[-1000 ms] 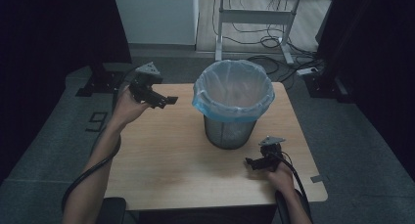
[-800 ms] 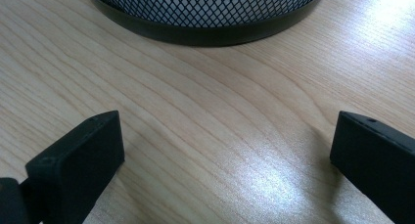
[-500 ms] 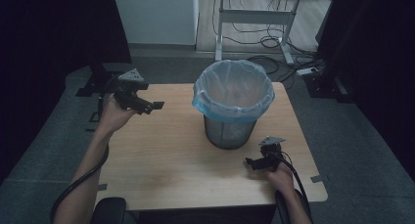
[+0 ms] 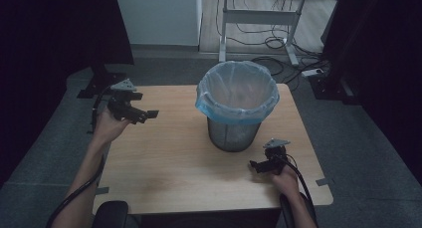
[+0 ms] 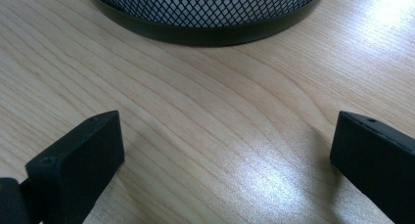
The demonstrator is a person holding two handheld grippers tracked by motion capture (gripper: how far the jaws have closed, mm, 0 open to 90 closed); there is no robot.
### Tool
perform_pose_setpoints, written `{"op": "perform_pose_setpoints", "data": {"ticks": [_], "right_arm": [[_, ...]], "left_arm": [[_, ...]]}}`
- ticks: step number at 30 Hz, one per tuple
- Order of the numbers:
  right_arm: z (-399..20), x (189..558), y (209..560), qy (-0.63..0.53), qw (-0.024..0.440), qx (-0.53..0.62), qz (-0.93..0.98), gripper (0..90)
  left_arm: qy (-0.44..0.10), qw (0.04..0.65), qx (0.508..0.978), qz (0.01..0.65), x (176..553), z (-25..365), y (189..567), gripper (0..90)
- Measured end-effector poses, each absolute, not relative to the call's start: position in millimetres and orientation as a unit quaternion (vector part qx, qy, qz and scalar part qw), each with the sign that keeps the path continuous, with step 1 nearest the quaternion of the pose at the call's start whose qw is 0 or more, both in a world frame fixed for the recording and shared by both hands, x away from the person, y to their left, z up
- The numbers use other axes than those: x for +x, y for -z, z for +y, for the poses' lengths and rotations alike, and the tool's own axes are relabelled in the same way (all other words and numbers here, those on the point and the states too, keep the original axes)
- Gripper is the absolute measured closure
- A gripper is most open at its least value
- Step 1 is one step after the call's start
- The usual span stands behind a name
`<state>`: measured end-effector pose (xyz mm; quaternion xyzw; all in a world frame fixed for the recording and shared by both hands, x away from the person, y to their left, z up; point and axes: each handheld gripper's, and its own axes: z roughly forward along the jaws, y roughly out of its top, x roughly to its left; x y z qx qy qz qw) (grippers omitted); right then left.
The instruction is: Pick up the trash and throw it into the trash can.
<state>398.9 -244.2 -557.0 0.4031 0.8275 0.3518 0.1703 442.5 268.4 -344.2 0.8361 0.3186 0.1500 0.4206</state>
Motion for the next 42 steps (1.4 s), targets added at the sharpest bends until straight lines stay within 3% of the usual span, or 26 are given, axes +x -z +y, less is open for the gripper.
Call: {"op": "perform_pose_setpoints", "data": {"ticks": [42], "right_arm": [[-244, 398, 557, -0.353, 0.172, 0.406, 0.825, 0.0]], "left_arm": [[-0.128, 0.429, 0.828, 0.338, 426, 277, 468, 0.0]]}}
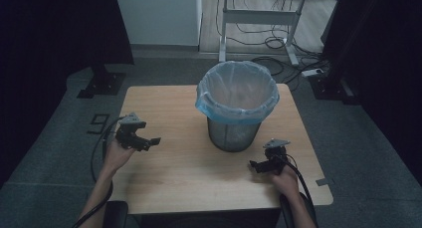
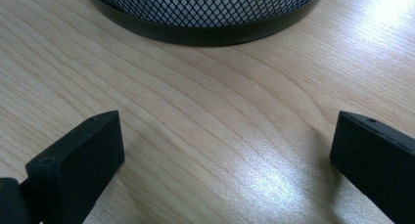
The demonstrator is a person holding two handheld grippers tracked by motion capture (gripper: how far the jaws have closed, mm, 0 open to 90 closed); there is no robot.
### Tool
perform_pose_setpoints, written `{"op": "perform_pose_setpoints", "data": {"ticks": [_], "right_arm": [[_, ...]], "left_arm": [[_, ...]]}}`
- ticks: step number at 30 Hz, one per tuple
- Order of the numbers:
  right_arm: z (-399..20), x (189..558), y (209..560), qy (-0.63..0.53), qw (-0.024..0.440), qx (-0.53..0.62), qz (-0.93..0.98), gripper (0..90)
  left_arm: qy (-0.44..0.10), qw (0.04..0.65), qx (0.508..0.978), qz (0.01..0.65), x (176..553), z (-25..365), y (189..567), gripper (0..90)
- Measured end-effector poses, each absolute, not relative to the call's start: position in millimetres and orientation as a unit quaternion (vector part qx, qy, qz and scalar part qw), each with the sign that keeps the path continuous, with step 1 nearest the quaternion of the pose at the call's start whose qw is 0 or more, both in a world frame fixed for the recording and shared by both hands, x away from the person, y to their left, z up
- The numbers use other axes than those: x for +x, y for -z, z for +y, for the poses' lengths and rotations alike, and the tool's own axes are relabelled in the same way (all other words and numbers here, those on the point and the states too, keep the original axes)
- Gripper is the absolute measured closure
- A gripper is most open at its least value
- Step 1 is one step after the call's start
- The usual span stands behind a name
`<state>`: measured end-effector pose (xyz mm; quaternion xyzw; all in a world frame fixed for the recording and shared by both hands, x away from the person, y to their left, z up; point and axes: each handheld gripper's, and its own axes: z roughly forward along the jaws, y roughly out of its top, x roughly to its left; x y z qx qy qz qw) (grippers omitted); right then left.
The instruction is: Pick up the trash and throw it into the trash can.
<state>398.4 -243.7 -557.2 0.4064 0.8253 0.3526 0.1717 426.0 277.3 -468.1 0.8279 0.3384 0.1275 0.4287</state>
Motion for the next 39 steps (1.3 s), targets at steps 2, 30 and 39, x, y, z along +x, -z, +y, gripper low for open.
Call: {"op": "perform_pose_setpoints", "data": {"ticks": [2, 30, 39], "right_arm": [[-244, 398, 557, -0.353, 0.172, 0.406, 0.825, 0.0], [-244, 398, 557, -0.353, 0.172, 0.407, 0.825, 0.0], [-244, 398, 557, -0.352, 0.171, 0.406, 0.825, 0.0]], "left_arm": [[-0.126, 0.429, 0.828, 0.337, 425, 276, 475, 0.0], [-0.116, 0.331, 0.884, 0.309, 417, 247, 548, 0.0], [-0.117, 0.33, 0.882, 0.316, 416, 246, 548, 0.0]]}}
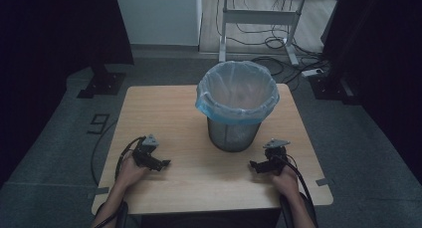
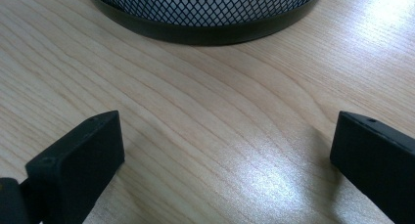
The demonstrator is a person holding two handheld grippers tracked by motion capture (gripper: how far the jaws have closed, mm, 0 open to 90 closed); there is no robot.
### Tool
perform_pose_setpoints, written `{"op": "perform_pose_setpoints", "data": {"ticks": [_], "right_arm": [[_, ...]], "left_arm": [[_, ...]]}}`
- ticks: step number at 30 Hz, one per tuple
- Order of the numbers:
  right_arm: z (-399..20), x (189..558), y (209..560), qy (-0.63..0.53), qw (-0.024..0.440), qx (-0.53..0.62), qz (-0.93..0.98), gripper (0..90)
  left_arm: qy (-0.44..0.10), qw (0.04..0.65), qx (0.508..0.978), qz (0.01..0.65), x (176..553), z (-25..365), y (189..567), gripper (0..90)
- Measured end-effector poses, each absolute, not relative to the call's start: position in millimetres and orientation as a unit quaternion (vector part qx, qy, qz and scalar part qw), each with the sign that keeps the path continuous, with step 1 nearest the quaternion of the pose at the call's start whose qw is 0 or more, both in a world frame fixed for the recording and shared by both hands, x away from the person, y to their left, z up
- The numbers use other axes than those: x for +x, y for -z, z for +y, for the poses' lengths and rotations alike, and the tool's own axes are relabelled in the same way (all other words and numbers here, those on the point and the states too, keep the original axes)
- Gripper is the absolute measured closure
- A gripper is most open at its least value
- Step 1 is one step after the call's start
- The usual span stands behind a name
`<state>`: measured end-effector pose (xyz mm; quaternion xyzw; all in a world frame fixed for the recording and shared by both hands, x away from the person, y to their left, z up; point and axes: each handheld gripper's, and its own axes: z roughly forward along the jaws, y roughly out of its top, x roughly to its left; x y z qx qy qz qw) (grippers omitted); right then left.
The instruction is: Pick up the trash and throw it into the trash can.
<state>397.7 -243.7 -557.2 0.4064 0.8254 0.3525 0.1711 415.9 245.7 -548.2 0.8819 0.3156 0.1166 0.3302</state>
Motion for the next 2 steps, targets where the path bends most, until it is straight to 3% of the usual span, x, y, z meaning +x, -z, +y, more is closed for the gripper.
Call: {"op": "perform_pose_setpoints", "data": {"ticks": [2], "right_arm": [[-243.7, 397.6, 557.3, -0.352, 0.172, 0.407, 0.825, 0.0]], "left_arm": [[-0.117, 0.33, 0.882, 0.316, 415.9, 245.7, 548.2, 0.0]]}}
